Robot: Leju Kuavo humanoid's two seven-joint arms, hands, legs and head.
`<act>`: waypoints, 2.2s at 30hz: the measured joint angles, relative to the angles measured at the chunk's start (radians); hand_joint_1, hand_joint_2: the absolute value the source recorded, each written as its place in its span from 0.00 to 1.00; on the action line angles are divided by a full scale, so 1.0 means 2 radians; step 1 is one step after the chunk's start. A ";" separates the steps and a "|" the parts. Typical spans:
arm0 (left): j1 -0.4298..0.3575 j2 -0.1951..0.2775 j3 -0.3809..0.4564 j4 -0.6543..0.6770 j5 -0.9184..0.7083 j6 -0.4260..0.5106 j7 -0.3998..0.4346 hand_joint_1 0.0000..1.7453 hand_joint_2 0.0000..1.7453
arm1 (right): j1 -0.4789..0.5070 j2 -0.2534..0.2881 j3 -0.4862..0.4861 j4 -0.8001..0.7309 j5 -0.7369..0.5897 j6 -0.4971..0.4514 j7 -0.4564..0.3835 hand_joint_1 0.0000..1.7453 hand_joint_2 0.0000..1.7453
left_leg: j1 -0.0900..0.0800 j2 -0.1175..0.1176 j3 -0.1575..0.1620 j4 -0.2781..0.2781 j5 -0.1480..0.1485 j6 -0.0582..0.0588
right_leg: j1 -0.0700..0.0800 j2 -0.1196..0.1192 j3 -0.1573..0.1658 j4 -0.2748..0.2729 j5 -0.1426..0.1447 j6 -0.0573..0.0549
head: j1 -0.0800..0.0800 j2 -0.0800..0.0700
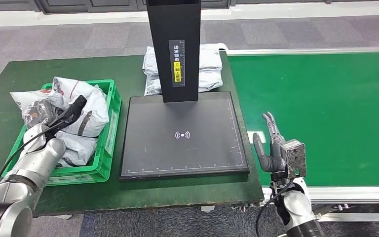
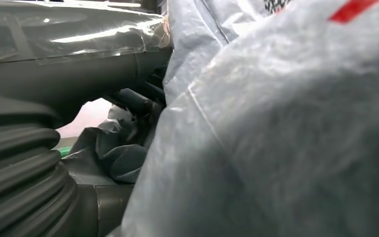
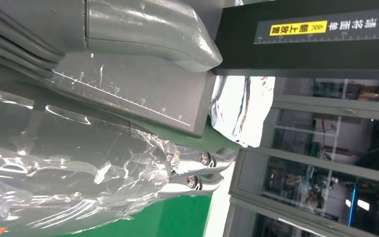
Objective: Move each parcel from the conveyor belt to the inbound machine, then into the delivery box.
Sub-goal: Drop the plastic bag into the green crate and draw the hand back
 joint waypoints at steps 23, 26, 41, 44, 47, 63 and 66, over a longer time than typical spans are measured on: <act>0.079 -0.050 0.212 -0.205 0.426 0.035 -0.340 0.00 1.00 | -0.014 0.005 0.000 0.030 0.008 -0.001 -0.014 0.00 0.00 | 0.000 -0.001 0.000 0.000 0.000 0.000 | 0.000 -0.001 0.000 0.000 0.000 0.000 | 0.000 0.000; 0.083 -0.057 0.216 -0.238 0.446 0.023 -0.341 0.00 1.00 | -0.016 0.009 0.000 0.031 0.008 -0.005 -0.014 0.00 0.00 | 0.000 -0.001 0.000 0.000 0.000 0.000 | 0.000 -0.001 0.000 0.000 0.000 0.000 | 0.000 0.000; 0.097 -0.136 0.109 -0.299 0.526 -0.151 -0.343 0.00 0.50 | -0.053 0.022 0.000 0.057 0.011 -0.020 -0.050 0.00 1.00 | -0.001 -0.002 0.000 0.001 0.000 0.000 | -0.001 -0.002 0.001 0.000 0.000 0.000 | 0.000 0.000; 0.097 -0.161 0.050 -0.277 0.527 -0.144 -0.363 0.00 1.00 | -0.072 0.025 0.000 0.074 -0.001 -0.014 -0.058 0.00 1.00 | -0.001 -0.002 0.000 0.001 0.000 0.000 | -0.001 -0.002 0.001 0.000 0.000 0.001 | 0.000 0.000; 0.098 -0.177 0.011 -0.262 0.535 -0.145 -0.376 0.00 1.00 | -0.083 0.026 0.001 0.086 -0.002 -0.020 -0.067 0.00 1.00 | -0.001 -0.002 0.000 0.001 0.000 0.000 | -0.001 -0.002 0.001 0.000 0.000 0.001 | 0.000 0.000; 0.164 -0.238 -0.125 -0.209 0.606 -0.145 -0.423 0.00 1.00 | -0.102 0.057 0.052 0.103 0.002 -0.140 -0.103 0.00 1.00 | -0.001 -0.002 -0.001 0.000 0.000 0.001 | -0.001 -0.003 0.001 0.000 0.000 0.001 | 0.000 0.000; 0.185 -0.235 -0.143 -0.220 0.583 -0.128 -0.409 0.00 1.00 | -0.096 0.063 0.066 0.097 -0.001 -0.157 -0.094 0.00 1.00 | -0.001 -0.002 -0.001 0.000 0.000 0.001 | -0.001 -0.003 0.001 0.000 0.000 0.001 | 0.000 0.000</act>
